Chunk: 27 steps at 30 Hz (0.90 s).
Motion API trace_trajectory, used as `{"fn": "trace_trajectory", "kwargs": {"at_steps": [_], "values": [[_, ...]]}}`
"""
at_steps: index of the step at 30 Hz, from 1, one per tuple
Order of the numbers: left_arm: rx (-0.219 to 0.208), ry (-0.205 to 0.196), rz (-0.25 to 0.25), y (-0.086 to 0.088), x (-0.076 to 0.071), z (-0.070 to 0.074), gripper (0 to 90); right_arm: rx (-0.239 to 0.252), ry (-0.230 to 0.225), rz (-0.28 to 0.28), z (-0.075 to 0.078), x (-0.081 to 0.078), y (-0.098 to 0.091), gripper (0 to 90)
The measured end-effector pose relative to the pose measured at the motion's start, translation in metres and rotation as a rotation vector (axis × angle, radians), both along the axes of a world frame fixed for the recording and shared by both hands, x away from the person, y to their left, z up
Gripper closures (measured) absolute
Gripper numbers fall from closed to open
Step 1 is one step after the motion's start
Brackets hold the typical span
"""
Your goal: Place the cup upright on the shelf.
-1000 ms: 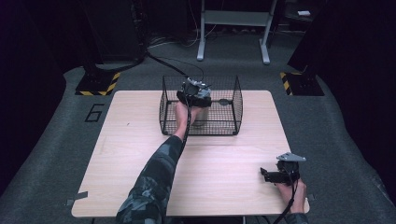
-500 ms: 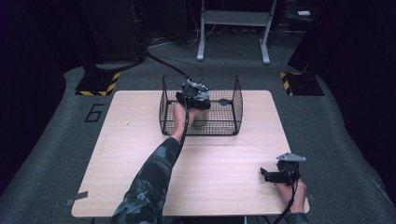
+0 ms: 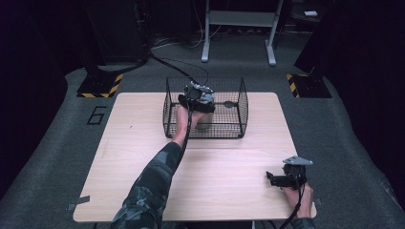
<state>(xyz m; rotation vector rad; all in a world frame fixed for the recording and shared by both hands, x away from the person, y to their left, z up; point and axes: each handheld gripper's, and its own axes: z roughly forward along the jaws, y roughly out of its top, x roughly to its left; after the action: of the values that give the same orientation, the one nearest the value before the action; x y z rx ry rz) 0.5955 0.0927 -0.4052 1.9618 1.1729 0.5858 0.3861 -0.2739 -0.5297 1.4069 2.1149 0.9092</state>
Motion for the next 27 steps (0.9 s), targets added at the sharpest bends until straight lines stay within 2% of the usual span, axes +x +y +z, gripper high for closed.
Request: {"fn": "trace_trajectory", "kwargs": {"at_steps": [9,18,23,27], "values": [[0.021,0.025,-0.033,0.01,-0.016,0.01,0.1,-0.002,-0.001,0.002,0.0,0.0,0.0,3.5],[0.006,-0.015,-0.085,0.03,-0.054,0.035,0.1,0.001,0.001,0.0,0.0,0.0,0.0,3.6],[0.014,-0.03,-0.117,0.043,-0.075,0.044,0.1,0.002,0.002,-0.003,0.0,0.0,0.0,3.5],[0.003,-0.035,-0.131,0.055,-0.091,0.047,0.1,0.002,0.002,-0.002,0.0,0.0,0.0,3.5]]}}
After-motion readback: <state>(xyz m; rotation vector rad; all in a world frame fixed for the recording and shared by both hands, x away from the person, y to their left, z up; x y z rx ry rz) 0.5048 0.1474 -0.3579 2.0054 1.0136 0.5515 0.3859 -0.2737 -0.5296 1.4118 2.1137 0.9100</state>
